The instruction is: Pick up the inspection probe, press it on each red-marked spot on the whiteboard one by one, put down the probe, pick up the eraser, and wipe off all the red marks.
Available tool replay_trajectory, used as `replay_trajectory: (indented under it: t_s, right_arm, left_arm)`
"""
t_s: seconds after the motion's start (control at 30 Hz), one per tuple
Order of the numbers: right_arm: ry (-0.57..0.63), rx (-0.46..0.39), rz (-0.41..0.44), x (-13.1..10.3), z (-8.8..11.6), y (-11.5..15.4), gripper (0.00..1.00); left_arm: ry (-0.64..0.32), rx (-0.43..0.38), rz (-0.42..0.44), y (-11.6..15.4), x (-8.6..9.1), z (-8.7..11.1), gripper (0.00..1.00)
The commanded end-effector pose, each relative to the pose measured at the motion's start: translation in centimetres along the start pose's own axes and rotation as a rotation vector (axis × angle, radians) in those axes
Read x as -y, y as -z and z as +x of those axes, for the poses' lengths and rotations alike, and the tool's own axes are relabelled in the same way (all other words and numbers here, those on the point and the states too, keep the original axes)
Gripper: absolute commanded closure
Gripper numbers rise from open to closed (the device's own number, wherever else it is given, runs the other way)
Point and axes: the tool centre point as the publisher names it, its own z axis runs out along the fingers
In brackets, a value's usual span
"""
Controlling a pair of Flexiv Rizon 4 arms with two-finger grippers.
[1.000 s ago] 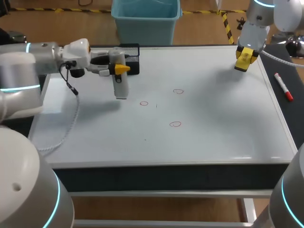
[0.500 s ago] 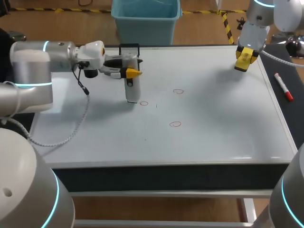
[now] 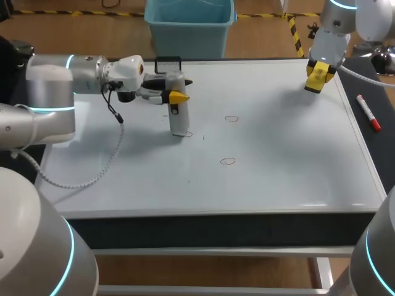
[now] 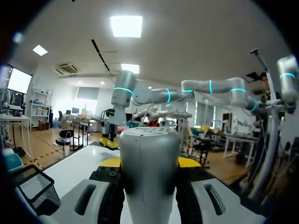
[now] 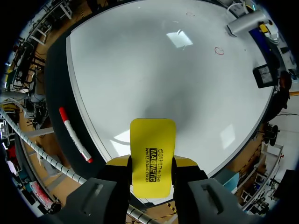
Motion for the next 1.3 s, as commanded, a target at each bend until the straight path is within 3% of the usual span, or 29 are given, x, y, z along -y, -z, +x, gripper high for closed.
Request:
replay_trajectory:
  t_s: [0.03,1.3]
  right_arm:
    - [0.003,-0.002,0.001,0.0,0.1,0.2,1.00]
    - [0.003,-0.002,0.001,0.0,0.1,0.2,1.00]
  left_arm:
    - [0.001,-0.048,0.003,-0.6,-0.3,-0.6,1.00]
    - [0.011,-0.110,-0.029,-1.9,-1.7,-0.1,1.00]
